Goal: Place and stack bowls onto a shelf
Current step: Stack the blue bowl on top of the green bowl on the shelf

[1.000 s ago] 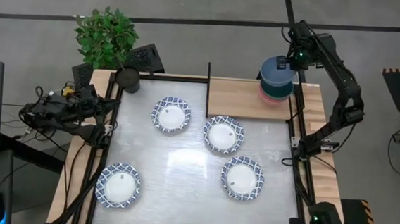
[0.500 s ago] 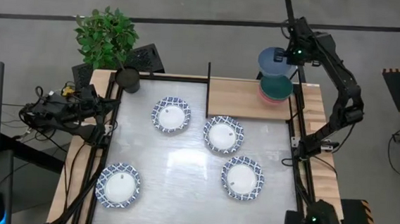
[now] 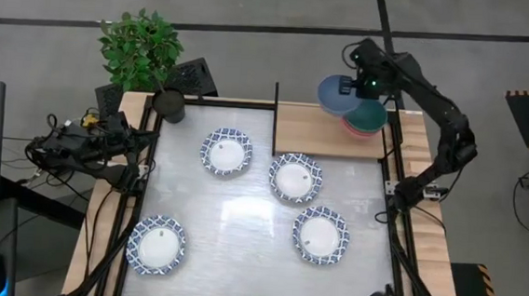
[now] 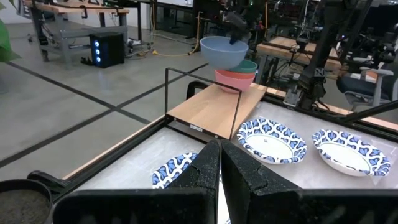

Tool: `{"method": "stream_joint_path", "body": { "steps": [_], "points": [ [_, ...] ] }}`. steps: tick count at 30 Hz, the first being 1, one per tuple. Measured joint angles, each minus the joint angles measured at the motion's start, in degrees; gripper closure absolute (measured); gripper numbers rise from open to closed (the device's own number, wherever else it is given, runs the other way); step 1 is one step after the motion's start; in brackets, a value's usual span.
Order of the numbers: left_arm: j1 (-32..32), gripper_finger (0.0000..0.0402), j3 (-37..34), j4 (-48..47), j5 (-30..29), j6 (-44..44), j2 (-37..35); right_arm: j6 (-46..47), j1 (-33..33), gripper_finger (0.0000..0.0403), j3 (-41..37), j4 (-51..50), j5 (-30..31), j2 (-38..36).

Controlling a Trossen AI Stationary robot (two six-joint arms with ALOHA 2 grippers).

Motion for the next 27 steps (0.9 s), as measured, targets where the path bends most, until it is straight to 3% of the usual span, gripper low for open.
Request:
{"method": "stream_joint_path", "body": {
  "steps": [7, 12, 20, 27],
  "points": [
    [-0.01, 0.0401, 0.00, 0.00, 0.00, 0.02, 0.00, 10.82, 5.10, 0.0374, -6.31, 1.16, 3.73, -1.92],
    [-0.02, 0.0401, 0.00, 0.00, 0.01, 0.02, 0.00, 11.44, 1.82, 0.0374, -7.98, 6.29, 4.69, -8.58],
    [-0.02, 0.0401, 0.00, 0.04, 0.05, 0.02, 0.03, 10.02, -2.84, 0.0374, -8.92, 4.40, 2.97, -15.06],
    [-0.01, 0.0401, 0.00, -0.02, 0.04, 0.00, 0.00, 25.12, 1.92, 0.0374, -22.80, 12.73, 4.26, -17.24]
  ]
}}
